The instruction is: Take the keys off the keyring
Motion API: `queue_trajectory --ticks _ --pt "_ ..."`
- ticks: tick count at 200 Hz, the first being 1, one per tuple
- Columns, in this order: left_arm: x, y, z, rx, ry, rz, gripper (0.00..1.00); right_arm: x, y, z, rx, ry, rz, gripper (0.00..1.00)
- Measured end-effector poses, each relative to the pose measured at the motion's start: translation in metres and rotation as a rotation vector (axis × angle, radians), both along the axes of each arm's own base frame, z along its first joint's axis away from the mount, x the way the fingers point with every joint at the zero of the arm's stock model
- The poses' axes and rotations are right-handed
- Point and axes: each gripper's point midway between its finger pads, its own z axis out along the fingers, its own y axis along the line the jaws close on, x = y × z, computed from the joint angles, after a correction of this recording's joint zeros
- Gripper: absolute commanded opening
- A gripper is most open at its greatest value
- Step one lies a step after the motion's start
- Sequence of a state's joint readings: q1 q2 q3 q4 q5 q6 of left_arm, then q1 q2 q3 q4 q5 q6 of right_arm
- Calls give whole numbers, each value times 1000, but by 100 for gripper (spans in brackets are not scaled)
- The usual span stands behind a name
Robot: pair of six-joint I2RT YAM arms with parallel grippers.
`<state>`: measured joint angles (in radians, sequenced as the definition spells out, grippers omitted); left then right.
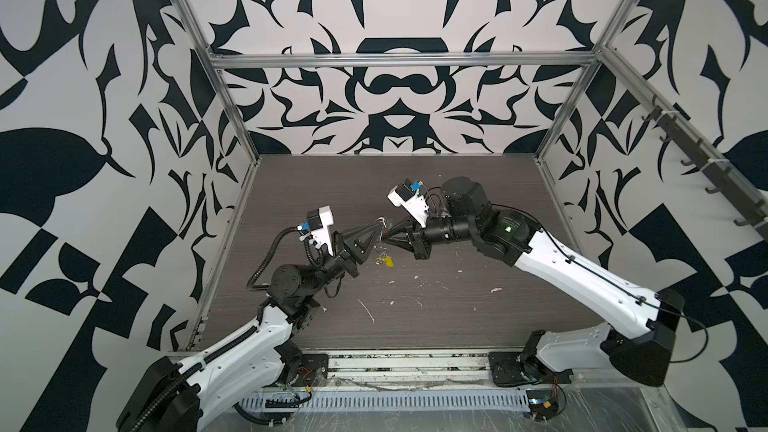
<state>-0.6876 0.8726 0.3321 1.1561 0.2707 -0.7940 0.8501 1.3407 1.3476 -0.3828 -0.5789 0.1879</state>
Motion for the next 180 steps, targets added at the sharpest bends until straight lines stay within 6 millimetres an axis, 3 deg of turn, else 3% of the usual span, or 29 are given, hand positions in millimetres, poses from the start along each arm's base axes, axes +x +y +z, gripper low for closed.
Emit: queue_trajectory --ticks 83,180 --pt "-2 1 2 -10 -8 -4 0 9 -1 25 12 -91 -27 8" --pt "1 -5 -3 -15 16 -37 0 23 8 27 -2 -129 -31 11"
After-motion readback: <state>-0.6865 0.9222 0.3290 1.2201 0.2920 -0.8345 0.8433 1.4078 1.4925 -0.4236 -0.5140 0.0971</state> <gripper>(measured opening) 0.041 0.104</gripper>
